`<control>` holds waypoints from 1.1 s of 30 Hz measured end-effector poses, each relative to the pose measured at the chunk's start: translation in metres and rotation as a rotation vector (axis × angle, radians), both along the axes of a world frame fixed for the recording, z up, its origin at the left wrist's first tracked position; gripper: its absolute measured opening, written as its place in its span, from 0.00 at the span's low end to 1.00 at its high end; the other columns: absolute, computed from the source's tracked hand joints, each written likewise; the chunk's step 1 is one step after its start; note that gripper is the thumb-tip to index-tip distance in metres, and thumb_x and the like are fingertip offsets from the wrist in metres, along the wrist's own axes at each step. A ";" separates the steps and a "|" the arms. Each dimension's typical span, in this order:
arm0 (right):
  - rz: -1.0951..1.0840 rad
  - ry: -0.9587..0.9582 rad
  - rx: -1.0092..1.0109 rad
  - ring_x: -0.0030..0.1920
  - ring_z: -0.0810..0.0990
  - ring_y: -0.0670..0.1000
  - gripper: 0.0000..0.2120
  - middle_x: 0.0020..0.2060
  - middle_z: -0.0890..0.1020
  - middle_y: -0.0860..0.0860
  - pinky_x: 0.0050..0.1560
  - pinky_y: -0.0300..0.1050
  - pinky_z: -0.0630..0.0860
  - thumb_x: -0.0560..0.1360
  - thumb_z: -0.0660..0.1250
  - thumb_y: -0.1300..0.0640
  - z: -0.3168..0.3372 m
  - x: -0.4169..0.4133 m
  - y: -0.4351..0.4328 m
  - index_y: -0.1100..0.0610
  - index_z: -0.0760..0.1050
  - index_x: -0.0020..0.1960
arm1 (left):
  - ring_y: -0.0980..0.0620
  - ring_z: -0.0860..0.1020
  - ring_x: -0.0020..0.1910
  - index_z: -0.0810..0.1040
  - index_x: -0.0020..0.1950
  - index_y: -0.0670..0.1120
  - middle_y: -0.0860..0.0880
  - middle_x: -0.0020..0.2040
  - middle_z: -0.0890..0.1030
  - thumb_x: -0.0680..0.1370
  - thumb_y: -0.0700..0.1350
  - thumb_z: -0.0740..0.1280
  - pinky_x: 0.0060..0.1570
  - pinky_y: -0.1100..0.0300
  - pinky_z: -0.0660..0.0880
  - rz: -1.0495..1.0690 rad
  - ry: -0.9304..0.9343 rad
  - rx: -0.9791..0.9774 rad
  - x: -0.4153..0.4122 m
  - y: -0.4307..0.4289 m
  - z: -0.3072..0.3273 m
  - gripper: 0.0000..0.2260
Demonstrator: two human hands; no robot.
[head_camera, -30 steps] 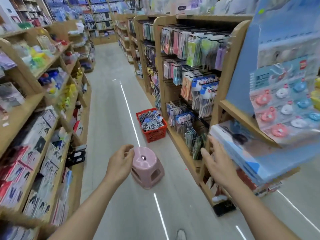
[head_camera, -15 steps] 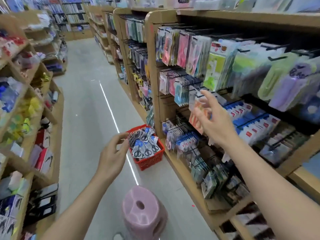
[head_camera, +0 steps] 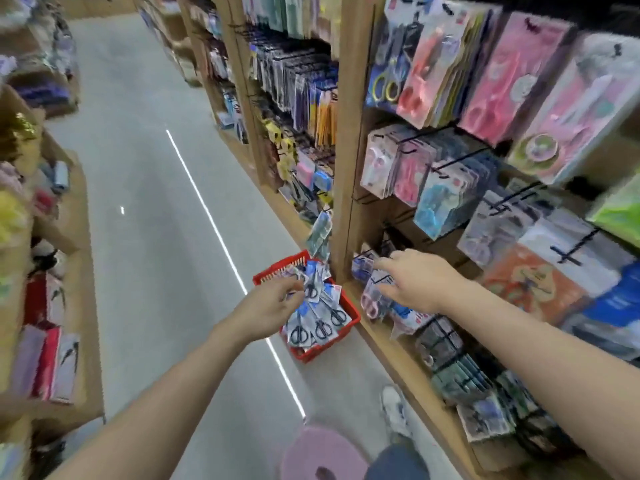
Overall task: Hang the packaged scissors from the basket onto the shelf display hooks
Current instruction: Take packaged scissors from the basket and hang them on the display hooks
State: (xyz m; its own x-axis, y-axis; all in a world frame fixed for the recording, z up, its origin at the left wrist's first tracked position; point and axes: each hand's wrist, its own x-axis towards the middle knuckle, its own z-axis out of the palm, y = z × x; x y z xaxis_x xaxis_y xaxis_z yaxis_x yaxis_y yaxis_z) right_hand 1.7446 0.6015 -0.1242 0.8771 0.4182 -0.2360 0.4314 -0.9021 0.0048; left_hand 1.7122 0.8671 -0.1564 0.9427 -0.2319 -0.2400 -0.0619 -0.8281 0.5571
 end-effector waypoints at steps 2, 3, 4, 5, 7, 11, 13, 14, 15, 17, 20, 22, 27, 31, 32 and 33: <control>0.013 0.069 -0.007 0.62 0.75 0.57 0.21 0.60 0.76 0.54 0.53 0.52 0.76 0.81 0.57 0.42 -0.036 0.046 0.017 0.51 0.68 0.69 | 0.49 0.77 0.56 0.79 0.62 0.47 0.49 0.60 0.81 0.83 0.49 0.59 0.54 0.57 0.72 0.023 0.049 0.007 0.037 0.009 -0.027 0.13; 0.006 0.112 0.008 0.63 0.74 0.57 0.22 0.62 0.75 0.54 0.55 0.53 0.75 0.81 0.57 0.41 -0.055 0.069 0.025 0.51 0.67 0.70 | 0.50 0.78 0.56 0.79 0.61 0.48 0.50 0.59 0.81 0.83 0.49 0.59 0.53 0.57 0.72 0.050 0.069 0.017 0.055 0.012 -0.042 0.13; -0.007 0.151 0.034 0.65 0.73 0.57 0.23 0.64 0.74 0.54 0.57 0.53 0.75 0.80 0.57 0.41 -0.074 0.094 0.032 0.50 0.66 0.72 | 0.50 0.78 0.55 0.79 0.61 0.48 0.50 0.59 0.81 0.83 0.50 0.60 0.52 0.57 0.72 0.074 0.084 0.027 0.074 0.016 -0.059 0.13; -0.031 0.184 0.065 0.66 0.73 0.58 0.23 0.65 0.74 0.54 0.58 0.53 0.74 0.80 0.57 0.41 -0.094 0.119 0.039 0.49 0.65 0.72 | 0.49 0.78 0.56 0.79 0.62 0.49 0.50 0.59 0.82 0.83 0.49 0.60 0.53 0.57 0.73 0.095 0.101 0.037 0.093 0.019 -0.077 0.13; -0.076 0.224 0.146 0.66 0.72 0.59 0.23 0.65 0.74 0.55 0.61 0.54 0.73 0.81 0.56 0.41 -0.134 0.167 0.057 0.50 0.65 0.73 | 0.48 0.78 0.57 0.79 0.62 0.49 0.49 0.59 0.82 0.83 0.48 0.60 0.54 0.55 0.74 0.156 0.148 0.039 0.127 0.026 -0.116 0.12; -0.197 0.324 0.274 0.68 0.70 0.60 0.26 0.68 0.72 0.57 0.65 0.54 0.70 0.81 0.58 0.44 -0.214 0.230 0.085 0.52 0.62 0.76 | 0.48 0.78 0.60 0.77 0.66 0.48 0.49 0.63 0.79 0.83 0.47 0.60 0.55 0.59 0.72 0.233 0.218 -0.002 0.183 0.026 -0.193 0.13; -0.251 0.372 0.334 0.70 0.68 0.60 0.27 0.71 0.69 0.57 0.68 0.53 0.68 0.81 0.58 0.44 -0.252 0.249 0.098 0.52 0.61 0.77 | 0.48 0.77 0.61 0.76 0.67 0.48 0.48 0.65 0.78 0.82 0.46 0.61 0.56 0.58 0.71 0.306 0.233 -0.025 0.201 0.026 -0.231 0.14; -0.284 0.395 0.358 0.71 0.68 0.59 0.27 0.72 0.69 0.56 0.68 0.53 0.67 0.81 0.58 0.45 -0.271 0.256 0.103 0.53 0.61 0.77 | 0.47 0.76 0.62 0.75 0.67 0.47 0.47 0.65 0.78 0.82 0.46 0.62 0.57 0.58 0.71 0.336 0.243 -0.040 0.209 0.026 -0.250 0.14; -0.317 0.422 0.379 0.71 0.68 0.58 0.27 0.72 0.69 0.56 0.68 0.52 0.67 0.81 0.59 0.44 -0.293 0.263 0.105 0.53 0.61 0.77 | 0.46 0.76 0.63 0.75 0.68 0.47 0.47 0.66 0.78 0.81 0.45 0.62 0.58 0.57 0.70 0.364 0.260 -0.054 0.217 0.026 -0.271 0.15; -0.383 0.467 0.438 0.68 0.71 0.58 0.25 0.70 0.73 0.56 0.65 0.53 0.70 0.80 0.59 0.43 -0.339 0.274 0.108 0.50 0.64 0.74 | 0.45 0.75 0.64 0.75 0.68 0.46 0.46 0.66 0.77 0.81 0.43 0.62 0.60 0.57 0.69 0.401 0.288 -0.076 0.235 0.031 -0.321 0.16; -0.417 0.417 0.479 0.68 0.72 0.56 0.27 0.67 0.75 0.54 0.67 0.53 0.70 0.76 0.56 0.38 -0.412 0.288 0.109 0.47 0.68 0.71 | 0.44 0.74 0.65 0.74 0.70 0.46 0.44 0.67 0.76 0.79 0.39 0.62 0.64 0.55 0.69 0.357 0.294 -0.045 0.260 0.039 -0.409 0.18; -0.446 0.384 0.521 0.70 0.71 0.55 0.27 0.68 0.74 0.54 0.69 0.46 0.66 0.77 0.60 0.40 -0.458 0.295 0.109 0.50 0.69 0.72 | 0.44 0.70 0.69 0.72 0.72 0.47 0.44 0.70 0.73 0.78 0.39 0.62 0.69 0.51 0.66 0.301 0.257 -0.013 0.278 0.045 -0.465 0.21; -0.489 0.532 0.528 0.72 0.70 0.53 0.28 0.75 0.68 0.51 0.66 0.43 0.66 0.81 0.60 0.45 -0.556 0.303 0.128 0.46 0.58 0.78 | 0.43 0.66 0.71 0.68 0.73 0.49 0.45 0.72 0.68 0.77 0.45 0.64 0.71 0.48 0.58 0.259 0.028 0.135 0.316 0.058 -0.545 0.24; -0.434 0.569 0.572 0.72 0.68 0.53 0.28 0.77 0.63 0.50 0.67 0.45 0.64 0.82 0.59 0.45 -0.590 0.315 0.142 0.45 0.53 0.79 | 0.40 0.61 0.75 0.61 0.76 0.52 0.44 0.77 0.62 0.75 0.53 0.66 0.74 0.43 0.55 0.207 -0.031 0.266 0.342 0.067 -0.570 0.30; -0.429 0.547 0.588 0.75 0.65 0.53 0.29 0.78 0.62 0.50 0.69 0.45 0.63 0.82 0.59 0.45 -0.598 0.320 0.145 0.45 0.53 0.79 | 0.39 0.57 0.77 0.58 0.78 0.53 0.44 0.79 0.57 0.75 0.55 0.66 0.74 0.42 0.54 0.199 -0.013 0.267 0.350 0.065 -0.574 0.33; -0.422 0.529 0.599 0.75 0.64 0.52 0.29 0.78 0.61 0.50 0.69 0.46 0.63 0.82 0.59 0.45 -0.604 0.324 0.149 0.45 0.52 0.79 | 0.38 0.53 0.78 0.54 0.79 0.54 0.44 0.81 0.53 0.76 0.58 0.67 0.74 0.40 0.53 0.193 0.030 0.266 0.356 0.064 -0.575 0.36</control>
State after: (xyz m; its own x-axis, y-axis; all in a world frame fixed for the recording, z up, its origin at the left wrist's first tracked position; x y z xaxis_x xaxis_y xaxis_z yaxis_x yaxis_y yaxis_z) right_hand 2.0688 0.7508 -0.7285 0.8244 0.2684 -0.4983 -0.1236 -0.7738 -0.6213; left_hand 2.0679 0.9306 -0.7318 0.9548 0.0251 -0.2963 0.1235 -0.9399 0.3184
